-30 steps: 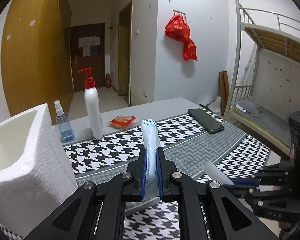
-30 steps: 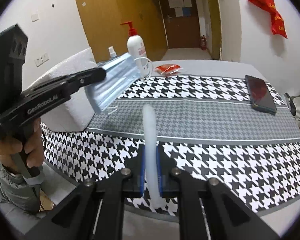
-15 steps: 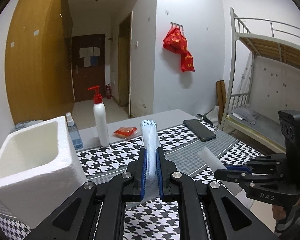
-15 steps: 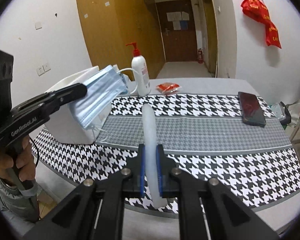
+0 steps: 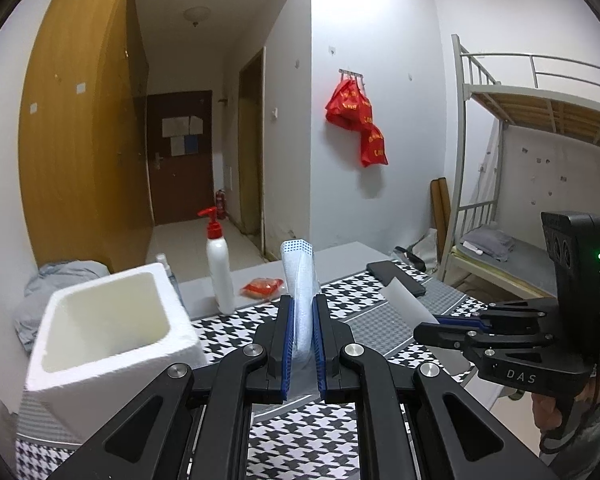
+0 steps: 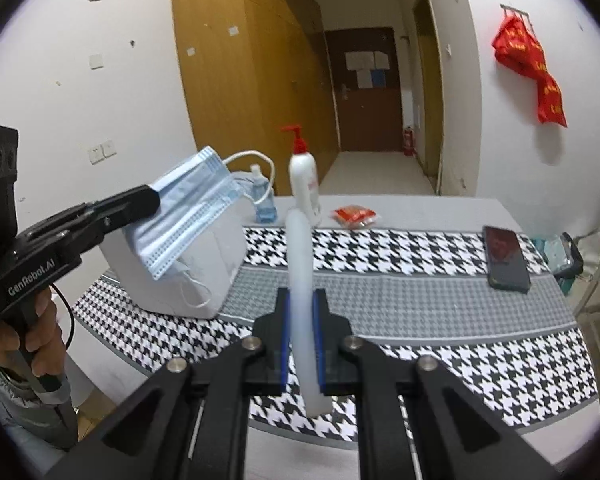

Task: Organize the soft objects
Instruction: 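Carry the foam tube and mask with both tools over the foam box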

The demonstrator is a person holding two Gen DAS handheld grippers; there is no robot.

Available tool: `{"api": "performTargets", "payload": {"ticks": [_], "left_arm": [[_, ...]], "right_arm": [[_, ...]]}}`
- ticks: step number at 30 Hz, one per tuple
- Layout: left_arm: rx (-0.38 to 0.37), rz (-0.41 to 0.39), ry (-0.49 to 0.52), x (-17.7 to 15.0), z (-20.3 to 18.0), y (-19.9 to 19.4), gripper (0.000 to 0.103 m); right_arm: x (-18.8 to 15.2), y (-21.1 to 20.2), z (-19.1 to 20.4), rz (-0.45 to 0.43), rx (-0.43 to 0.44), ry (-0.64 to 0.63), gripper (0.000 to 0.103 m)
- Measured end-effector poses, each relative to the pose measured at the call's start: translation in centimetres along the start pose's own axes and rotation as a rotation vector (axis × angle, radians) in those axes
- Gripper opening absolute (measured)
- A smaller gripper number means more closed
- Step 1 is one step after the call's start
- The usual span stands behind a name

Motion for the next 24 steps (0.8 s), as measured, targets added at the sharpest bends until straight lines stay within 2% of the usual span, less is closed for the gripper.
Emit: {"api": "performTargets", "payload": {"ticks": [12, 24], "left_arm": [[0.119, -0.020, 0.001, 0.4, 4.0, -2.8, 0.010], [0.251, -0.029, -0.019, 0.5, 8.9, -6.1, 0.010]], "right_arm": [[1.7, 1.0, 3.2, -0.044, 0.071, -0.026, 0.013], [3.1, 3.7, 8.0, -0.039, 0.172, -0.086, 0.013]]}}
Point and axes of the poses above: each gripper's, at about its wrist camera, not at the fingertips, and y roughly the way its jaws point, z to its left, x to its top, the point moved 6 cm from there along y, roughly the way its jaws point, and after that the axes turned 11 degrees about -z, right-handed, at the moved point
